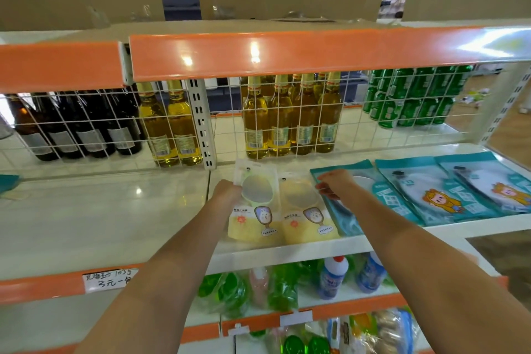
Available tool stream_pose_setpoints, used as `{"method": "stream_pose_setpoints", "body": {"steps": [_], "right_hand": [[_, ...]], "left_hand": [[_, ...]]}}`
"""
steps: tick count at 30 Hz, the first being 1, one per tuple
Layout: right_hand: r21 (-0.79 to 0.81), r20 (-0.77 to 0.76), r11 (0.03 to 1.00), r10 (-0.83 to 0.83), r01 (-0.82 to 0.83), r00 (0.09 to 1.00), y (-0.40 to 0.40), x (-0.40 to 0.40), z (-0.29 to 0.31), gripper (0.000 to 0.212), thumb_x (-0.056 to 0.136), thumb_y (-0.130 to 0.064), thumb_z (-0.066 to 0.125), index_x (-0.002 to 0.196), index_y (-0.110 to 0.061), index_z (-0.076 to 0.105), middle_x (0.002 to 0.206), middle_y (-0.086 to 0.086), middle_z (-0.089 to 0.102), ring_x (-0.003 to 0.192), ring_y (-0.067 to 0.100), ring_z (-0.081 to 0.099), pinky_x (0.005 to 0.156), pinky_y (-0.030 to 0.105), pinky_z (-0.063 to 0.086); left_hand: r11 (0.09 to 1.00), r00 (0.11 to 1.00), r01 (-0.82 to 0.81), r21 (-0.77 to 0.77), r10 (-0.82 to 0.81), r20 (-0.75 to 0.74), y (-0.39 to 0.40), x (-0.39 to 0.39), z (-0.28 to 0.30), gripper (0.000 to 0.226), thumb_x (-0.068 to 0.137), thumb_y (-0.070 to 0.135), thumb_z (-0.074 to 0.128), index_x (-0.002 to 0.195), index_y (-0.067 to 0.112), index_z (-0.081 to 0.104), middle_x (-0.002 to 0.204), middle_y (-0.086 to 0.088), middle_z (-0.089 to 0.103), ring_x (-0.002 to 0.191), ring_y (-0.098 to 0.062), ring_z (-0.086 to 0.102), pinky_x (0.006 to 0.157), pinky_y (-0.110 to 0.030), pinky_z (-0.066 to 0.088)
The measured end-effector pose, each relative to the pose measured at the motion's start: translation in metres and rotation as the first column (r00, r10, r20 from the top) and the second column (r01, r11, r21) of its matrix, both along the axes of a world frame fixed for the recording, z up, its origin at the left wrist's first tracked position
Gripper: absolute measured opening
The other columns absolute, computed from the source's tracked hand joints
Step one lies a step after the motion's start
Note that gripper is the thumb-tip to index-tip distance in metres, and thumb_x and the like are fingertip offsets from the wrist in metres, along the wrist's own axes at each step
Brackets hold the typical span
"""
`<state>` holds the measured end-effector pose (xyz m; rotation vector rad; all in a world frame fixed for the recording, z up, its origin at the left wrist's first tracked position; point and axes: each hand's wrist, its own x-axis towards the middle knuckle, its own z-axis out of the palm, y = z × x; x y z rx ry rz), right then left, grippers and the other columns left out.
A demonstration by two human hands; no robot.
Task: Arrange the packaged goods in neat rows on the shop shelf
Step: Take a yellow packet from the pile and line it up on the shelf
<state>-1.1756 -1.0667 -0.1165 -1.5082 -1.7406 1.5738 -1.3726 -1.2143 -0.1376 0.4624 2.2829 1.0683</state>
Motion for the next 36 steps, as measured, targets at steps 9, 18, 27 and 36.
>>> {"method": "stream_pose_setpoints", "body": {"steps": [9, 18, 27, 36], "right_hand": [[0.031, -0.012, 0.999, 0.03, -0.03, 0.999, -0.006, -0.006, -0.008, 0.02, 0.098, -0.008, 0.042, 0.106, -0.003, 0.06, 0.07, 0.005, 0.06, 0.059, 0.014, 0.054, 0.054, 0.021, 0.042], [0.071, 0.024, 0.995, 0.067, -0.068, 0.997, -0.016, -0.013, -0.01, 0.025, 0.099, -0.007, 0.04, 0.081, -0.011, 0.057, 0.07, 0.004, 0.061, 0.059, 0.014, 0.055, 0.056, 0.021, 0.043], [0.132, 0.085, 0.986, 0.092, -0.103, 0.992, -0.018, -0.013, -0.007, 0.026, 0.099, -0.006, 0.04, 0.11, 0.0, 0.062, 0.074, 0.005, 0.062, 0.059, 0.012, 0.053, 0.056, 0.02, 0.043], [0.367, 0.326, 0.873, 0.203, -0.321, 0.923, -0.025, -0.017, 0.0, 0.026, 0.094, -0.009, 0.047, 0.116, -0.005, 0.062, 0.114, 0.015, 0.065, 0.089, 0.02, 0.058, 0.083, 0.033, 0.049]], "left_hand": [[0.989, 0.984, 0.027, -0.144, -0.051, -0.169, -0.018, 0.001, -0.008, 0.018, 0.092, 0.011, 0.054, 0.103, -0.001, 0.062, 0.091, -0.013, 0.055, 0.082, -0.029, 0.055, 0.065, -0.029, 0.038], [0.972, 0.95, 0.054, -0.227, -0.12, -0.287, -0.028, 0.008, -0.008, 0.024, 0.092, 0.014, 0.053, 0.113, 0.002, 0.058, 0.11, -0.015, 0.063, 0.094, -0.029, 0.059, 0.068, -0.029, 0.041], [0.918, 0.855, 0.055, -0.393, -0.246, -0.456, -0.037, 0.011, -0.008, 0.03, 0.095, 0.025, 0.053, 0.119, 0.007, 0.051, 0.119, -0.011, 0.059, 0.11, -0.028, 0.057, 0.08, -0.032, 0.045], [0.788, 0.611, 0.102, -0.607, -0.531, -0.587, -0.039, 0.014, 0.007, 0.043, 0.097, 0.033, 0.044, 0.133, 0.012, 0.039, 0.131, -0.011, 0.046, 0.121, -0.027, 0.045, 0.091, -0.036, 0.042]]}}
